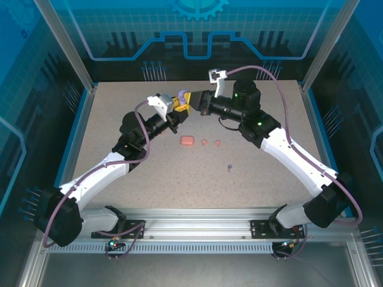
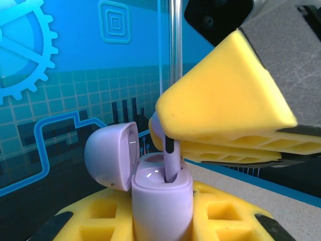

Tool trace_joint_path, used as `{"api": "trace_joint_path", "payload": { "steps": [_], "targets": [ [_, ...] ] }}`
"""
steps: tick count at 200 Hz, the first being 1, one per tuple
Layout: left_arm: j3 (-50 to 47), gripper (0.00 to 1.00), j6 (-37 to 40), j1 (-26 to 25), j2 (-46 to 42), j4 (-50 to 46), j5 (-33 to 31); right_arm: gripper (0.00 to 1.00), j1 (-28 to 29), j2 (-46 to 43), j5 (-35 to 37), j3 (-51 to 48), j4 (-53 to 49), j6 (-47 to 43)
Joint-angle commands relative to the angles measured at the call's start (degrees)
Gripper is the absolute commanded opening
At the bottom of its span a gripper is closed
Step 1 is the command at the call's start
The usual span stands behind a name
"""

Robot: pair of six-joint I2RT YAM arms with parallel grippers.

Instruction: Insert wireless bluetooth earbuds into charging case

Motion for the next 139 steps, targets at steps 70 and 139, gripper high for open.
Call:
{"api": "trace_joint_path", "payload": {
  "steps": [70,139],
  "targets": [
    [1.8,0.00,-0.2,-0.5,-0.2,3.8,-0.1,0.58,-0.2,-0.5,1.8,7.5,-9.5,-1.8],
    [1.5,0.00,-0.5,-0.5,0.1,3.9,-0.1,0.64,-1.1,-1.5,3.7,10.3,-17.3,-0.8]
  ]
}}
